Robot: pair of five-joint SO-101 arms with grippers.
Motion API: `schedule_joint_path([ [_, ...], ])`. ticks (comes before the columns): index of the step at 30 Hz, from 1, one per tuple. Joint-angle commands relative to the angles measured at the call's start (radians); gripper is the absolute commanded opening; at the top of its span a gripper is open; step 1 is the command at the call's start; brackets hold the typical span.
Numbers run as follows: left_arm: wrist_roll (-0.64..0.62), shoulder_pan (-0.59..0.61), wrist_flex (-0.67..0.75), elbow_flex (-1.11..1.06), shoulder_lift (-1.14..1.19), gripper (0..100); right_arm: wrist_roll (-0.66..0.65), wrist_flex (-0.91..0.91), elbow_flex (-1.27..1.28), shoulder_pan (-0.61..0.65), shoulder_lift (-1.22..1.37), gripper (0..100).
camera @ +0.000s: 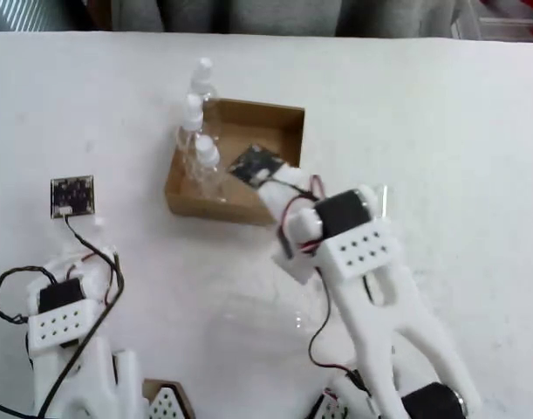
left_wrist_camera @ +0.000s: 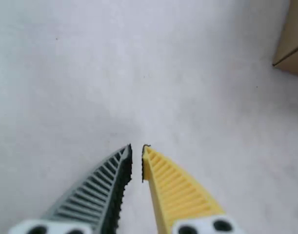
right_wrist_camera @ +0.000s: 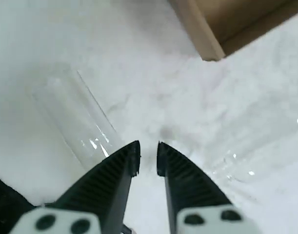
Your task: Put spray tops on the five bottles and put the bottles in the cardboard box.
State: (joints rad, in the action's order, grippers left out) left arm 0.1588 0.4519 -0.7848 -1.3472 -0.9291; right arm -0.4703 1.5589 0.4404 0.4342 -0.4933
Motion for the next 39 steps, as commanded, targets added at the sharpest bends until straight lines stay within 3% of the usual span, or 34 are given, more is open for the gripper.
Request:
schedule_joint_path([
  [1,0.009,0.005,0.021,0.003,0.007,6,-0.037,0.027,0.009,-0.165,-0.136,1.6],
  [6,0.083,-0.013,0.02,0.009,0.005,6,-0.153,0.024,0.184,-0.452,-0.377,1.6],
  [11,0.198,-0.088,-0.02,0.031,0.002,6,-0.351,-0.031,0.354,-0.86,-0.522,1.6],
  [14,0.258,-0.134,-0.143,0.123,0.007,6,-0.477,-0.163,0.431,-1.113,-0.536,1.6],
  [19,0.433,-0.274,-0.486,0.371,0.007,6,-0.543,-0.384,0.543,-1.374,-0.536,1.6],
  [23,0.591,-0.443,-0.718,0.528,0.007,6,-0.543,-0.559,0.618,-1.503,-0.536,1.6],
  [26,0.646,-0.588,-0.812,0.585,0.007,6,-0.542,-0.687,0.677,-1.569,-0.536,1.6],
  [34,0.657,-1.038,-0.839,0.585,0.007,7,-0.542,-1.03,0.865,-1.666,-0.536,1.6],
  [39,0.657,-1.302,-0.832,0.594,0.007,21,-0.542,-1.164,0.962,-1.676,-0.536,1.6],
])
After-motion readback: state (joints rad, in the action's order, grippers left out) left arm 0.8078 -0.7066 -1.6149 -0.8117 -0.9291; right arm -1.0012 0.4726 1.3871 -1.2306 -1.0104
